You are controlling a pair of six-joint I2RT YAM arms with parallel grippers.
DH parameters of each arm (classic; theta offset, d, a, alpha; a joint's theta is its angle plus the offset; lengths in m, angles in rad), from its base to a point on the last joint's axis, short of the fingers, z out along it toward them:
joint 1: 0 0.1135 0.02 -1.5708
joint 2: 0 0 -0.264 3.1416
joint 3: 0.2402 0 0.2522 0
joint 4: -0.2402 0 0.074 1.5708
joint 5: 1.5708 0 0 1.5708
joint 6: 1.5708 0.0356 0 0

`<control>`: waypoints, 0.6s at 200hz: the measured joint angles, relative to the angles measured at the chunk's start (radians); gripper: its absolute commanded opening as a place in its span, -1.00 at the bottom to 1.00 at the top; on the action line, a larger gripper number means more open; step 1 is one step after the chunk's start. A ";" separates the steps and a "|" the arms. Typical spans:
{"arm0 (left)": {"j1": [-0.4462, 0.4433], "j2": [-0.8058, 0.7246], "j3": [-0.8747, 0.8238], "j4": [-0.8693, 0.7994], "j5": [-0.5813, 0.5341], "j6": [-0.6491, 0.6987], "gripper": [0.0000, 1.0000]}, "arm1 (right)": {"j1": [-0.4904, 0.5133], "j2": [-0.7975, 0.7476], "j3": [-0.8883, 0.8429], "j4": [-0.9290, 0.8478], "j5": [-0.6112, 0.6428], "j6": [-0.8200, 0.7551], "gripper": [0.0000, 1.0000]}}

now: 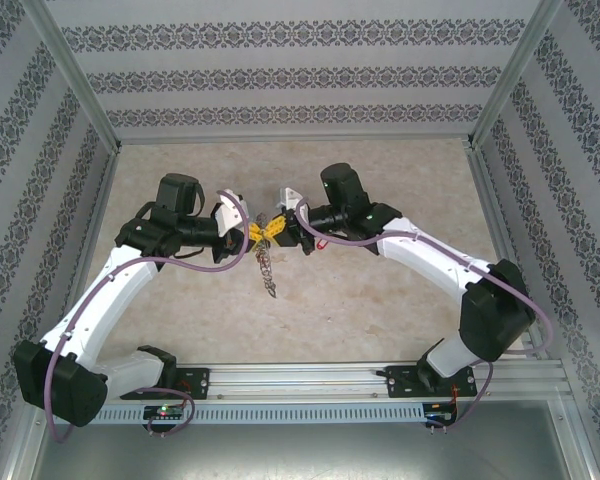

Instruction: Put the keys on the keyring

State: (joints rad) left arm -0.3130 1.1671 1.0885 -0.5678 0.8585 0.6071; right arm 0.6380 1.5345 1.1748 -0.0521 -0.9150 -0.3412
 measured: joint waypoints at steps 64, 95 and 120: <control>0.001 0.008 0.008 0.045 0.005 -0.053 -1.00 | -0.005 -0.036 -0.085 0.175 0.008 0.108 -1.00; 0.000 0.016 0.018 0.027 0.020 -0.045 -1.00 | 0.004 -0.050 -0.079 0.123 0.026 0.048 -0.75; 0.000 0.016 0.018 -0.011 0.027 -0.023 -1.00 | 0.024 -0.058 -0.040 -0.012 0.067 -0.073 -0.64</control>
State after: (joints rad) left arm -0.3130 1.1831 1.1065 -0.5793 0.8856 0.5842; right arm 0.6621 1.4769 1.1347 -0.0639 -0.8478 -0.4145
